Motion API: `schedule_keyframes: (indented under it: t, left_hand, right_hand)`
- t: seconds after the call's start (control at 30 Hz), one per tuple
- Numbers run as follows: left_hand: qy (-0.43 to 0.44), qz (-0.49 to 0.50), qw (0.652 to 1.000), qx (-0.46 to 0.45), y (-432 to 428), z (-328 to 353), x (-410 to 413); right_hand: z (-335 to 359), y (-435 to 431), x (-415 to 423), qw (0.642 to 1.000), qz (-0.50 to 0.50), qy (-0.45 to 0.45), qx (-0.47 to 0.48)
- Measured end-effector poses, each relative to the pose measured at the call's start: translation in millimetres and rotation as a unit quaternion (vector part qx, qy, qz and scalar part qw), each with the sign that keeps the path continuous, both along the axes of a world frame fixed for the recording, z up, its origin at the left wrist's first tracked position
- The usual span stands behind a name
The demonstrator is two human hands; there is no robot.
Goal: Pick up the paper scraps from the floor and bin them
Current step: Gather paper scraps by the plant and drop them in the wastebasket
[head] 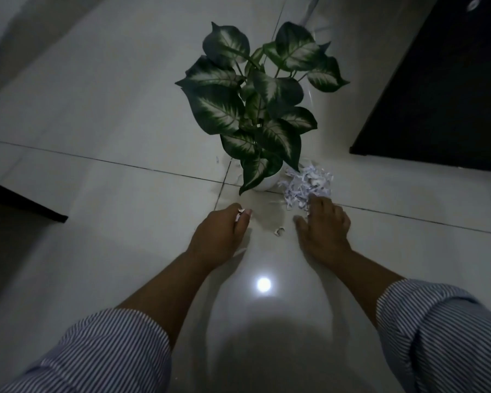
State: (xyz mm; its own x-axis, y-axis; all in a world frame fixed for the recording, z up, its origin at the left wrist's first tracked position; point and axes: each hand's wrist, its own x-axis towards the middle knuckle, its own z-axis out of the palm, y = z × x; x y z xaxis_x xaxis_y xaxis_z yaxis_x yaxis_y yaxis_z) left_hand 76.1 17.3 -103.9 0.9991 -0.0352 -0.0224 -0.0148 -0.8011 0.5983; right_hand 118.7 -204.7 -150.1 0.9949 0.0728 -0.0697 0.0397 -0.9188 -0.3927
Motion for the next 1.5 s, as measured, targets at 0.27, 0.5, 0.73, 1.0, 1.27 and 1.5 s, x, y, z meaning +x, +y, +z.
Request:
schedule_keyframes:
  t: [0.27, 0.5, 0.73, 1.0, 1.27, 1.5]
  left_hand:
    - [0.035, 0.02, 0.999, -0.011, 8, 9, -11]
    - [0.044, -0.027, 0.999, 0.009, -12, 25, -8]
    - [0.019, -0.08, 0.997, -0.011, -50, 48, 6]
    - [0.008, -0.153, 0.988, -0.015, -109, 53, 42]
    - [-0.008, -0.242, 0.965, -0.102, -218, 80, 58]
    - [0.03, -0.37, 0.919, -0.131, -312, 131, 17]
  right_hand:
    - [8, -6, -4, 0.994, 0.062, 0.0, 0.087]
    - [45, -23, 3, 0.987, 0.043, -0.017, 0.154]
    - [97, -35, 6, 0.958, -0.025, 0.023, 0.285]
    - [148, -81, 5, 0.929, -0.079, 0.124, 0.34]
    - [192, -182, -40, 0.898, -0.246, 0.055, 0.362]
    - [231, -257, -144, 0.844, -0.394, -0.055, 0.361]
